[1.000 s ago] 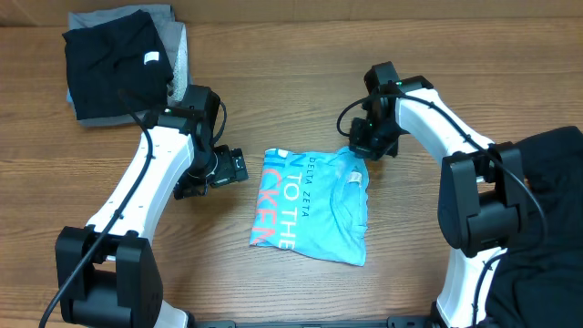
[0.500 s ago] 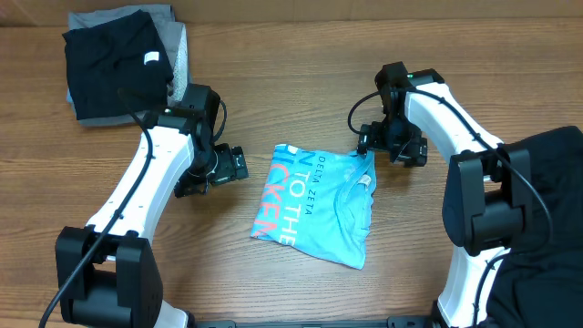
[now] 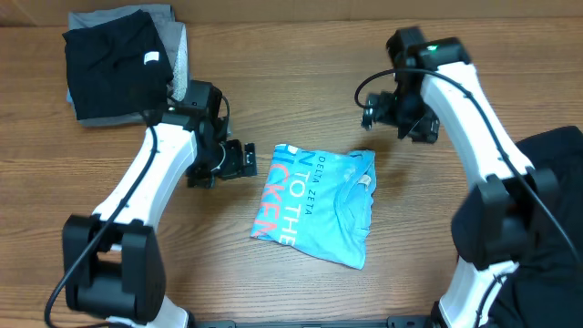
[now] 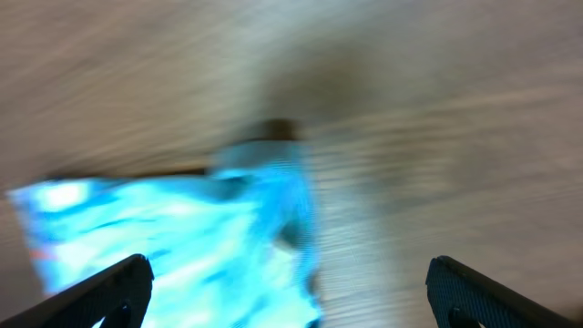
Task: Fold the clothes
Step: 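Raise the right gripper away and grasp the bundle's left edge with left gripper, then carry the folded blue shirt with the left gripper toward the dark stack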
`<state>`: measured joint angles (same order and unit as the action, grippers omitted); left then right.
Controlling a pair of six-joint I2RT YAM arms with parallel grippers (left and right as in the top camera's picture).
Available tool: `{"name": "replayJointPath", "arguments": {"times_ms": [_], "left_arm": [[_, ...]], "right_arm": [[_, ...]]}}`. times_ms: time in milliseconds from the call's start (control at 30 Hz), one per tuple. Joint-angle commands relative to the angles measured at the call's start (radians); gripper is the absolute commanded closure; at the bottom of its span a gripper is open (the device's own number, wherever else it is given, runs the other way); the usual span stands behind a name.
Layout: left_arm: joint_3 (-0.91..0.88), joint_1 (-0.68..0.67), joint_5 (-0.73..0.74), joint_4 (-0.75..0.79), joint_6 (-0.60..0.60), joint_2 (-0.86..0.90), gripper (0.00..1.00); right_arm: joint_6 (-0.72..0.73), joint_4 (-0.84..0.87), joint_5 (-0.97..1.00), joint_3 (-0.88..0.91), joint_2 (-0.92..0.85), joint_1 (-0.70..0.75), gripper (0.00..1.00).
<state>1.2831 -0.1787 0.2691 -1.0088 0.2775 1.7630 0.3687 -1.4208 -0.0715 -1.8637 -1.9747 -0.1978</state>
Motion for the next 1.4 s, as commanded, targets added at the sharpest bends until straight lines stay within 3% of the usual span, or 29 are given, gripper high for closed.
{"name": "replayJointPath", "arguments": {"times_ms": [0,467,867,967,1067,1133,1200,1367], "left_arm": [[-0.005,0.000,0.188,0.021,-0.112,0.085,0.00],[-0.005,-0.005,0.425,0.047,-0.264,0.342,0.00],[-0.005,-0.119,0.464,0.093,-0.269,0.464,0.01],[-0.004,-0.137,0.460,0.122,-0.240,0.464,0.35],[-0.004,-0.136,0.460,0.135,-0.220,0.464,0.60],[-0.004,-0.135,0.460,0.136,-0.217,0.464,0.69],[-0.002,-0.135,0.460,0.135,-0.217,0.464,0.92],[0.032,-0.122,0.445,0.123,-0.219,0.464,0.96]], "right_arm": [[-0.112,0.008,-0.198,-0.046,0.089,0.034,0.00],[-0.165,-0.064,-0.290,-0.045,0.097,0.300,0.00],[-0.168,-0.051,-0.269,-0.040,0.096,0.312,0.00],[-0.168,-0.051,-0.259,-0.038,0.096,0.312,0.00],[-0.168,-0.051,-0.259,-0.031,0.096,0.312,0.00],[-0.168,-0.048,-0.259,-0.020,0.096,0.312,0.00],[-0.168,-0.040,-0.256,0.002,0.096,0.311,0.00],[-0.168,-0.035,-0.232,0.040,0.096,0.311,0.00]]}}
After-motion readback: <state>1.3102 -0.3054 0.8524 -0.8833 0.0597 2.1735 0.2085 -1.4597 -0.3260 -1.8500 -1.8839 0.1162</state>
